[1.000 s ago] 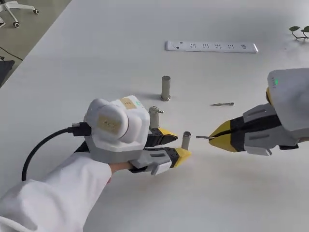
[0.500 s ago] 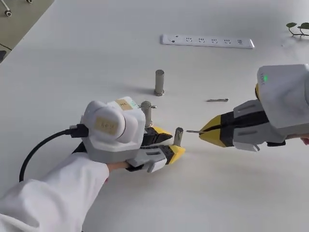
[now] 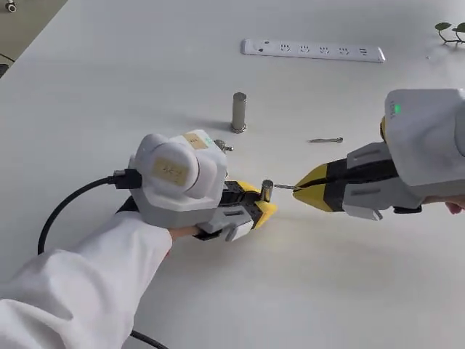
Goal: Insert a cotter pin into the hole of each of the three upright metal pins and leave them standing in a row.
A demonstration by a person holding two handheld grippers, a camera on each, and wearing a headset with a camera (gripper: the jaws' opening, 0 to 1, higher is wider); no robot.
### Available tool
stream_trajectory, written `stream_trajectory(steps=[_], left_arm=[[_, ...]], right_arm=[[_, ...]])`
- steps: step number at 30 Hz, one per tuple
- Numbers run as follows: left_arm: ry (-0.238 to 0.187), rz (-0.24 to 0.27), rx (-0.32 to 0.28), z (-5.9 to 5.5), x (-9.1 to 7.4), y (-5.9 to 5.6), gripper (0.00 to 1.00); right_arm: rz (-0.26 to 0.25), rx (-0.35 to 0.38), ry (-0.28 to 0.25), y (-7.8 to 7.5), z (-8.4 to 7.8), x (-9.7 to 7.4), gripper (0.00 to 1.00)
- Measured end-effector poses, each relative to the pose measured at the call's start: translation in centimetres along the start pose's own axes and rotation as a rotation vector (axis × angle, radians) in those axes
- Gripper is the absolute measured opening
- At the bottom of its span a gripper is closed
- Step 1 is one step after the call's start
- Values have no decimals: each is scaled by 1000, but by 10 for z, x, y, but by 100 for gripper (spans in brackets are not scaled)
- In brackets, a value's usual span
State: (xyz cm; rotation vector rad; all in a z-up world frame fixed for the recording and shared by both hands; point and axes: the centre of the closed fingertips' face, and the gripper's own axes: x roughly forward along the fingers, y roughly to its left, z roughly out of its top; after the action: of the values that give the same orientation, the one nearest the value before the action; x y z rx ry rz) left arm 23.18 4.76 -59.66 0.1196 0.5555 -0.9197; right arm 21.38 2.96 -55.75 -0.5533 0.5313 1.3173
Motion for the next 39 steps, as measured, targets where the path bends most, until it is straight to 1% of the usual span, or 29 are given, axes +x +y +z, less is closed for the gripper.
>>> stream_trajectory(steps=[2,4,5,7,10,12,15,16,18,24,26,28,33,34,35,36,39], left_arm=[[-1,-2,2,0,0,-1,8],[-1,-3,-21,-1,0,0,8],[-2,-4,-20,-1,0,0,8],[-3,-5,10,-1,0,0,8],[-3,-5,18,-1,1,0,8],[1,-14,24,-2,1,-2,8],[5,-12,46,-2,2,-1,7],[5,-13,45,-2,2,-1,7],[9,-11,53,-3,3,0,7],[10,-16,50,-4,3,0,7],[11,-19,61,-4,3,0,7],[14,-19,64,-5,4,0,7],[15,-14,57,-6,5,0,7],[16,-13,58,-6,5,1,7],[14,-11,50,-6,5,1,7],[14,-12,44,-7,5,1,7],[15,-14,57,-8,5,1,7]], right_arm=[[-2,0,0,0,-1,0,0],[-2,2,0,-1,-2,1,0],[-2,1,-1,-1,-2,1,0],[-1,-9,5,0,-3,1,0],[2,-24,15,0,-4,3,0],[11,-30,10,1,-3,4,0],[15,-46,12,2,-2,7,0],[12,-58,13,0,-2,8,0],[15,-58,13,-1,-2,10,0],[18,-63,12,-3,-2,14,0],[20,-62,7,-3,-1,16,0],[21,-37,0,-2,0,19,0],[17,-35,-7,-1,6,24,0],[12,-45,-15,-1,8,24,0],[8,-74,-24,-1,10,23,0],[10,-67,-22,1,9,22,0],[18,-44,-33,4,10,17,1]])
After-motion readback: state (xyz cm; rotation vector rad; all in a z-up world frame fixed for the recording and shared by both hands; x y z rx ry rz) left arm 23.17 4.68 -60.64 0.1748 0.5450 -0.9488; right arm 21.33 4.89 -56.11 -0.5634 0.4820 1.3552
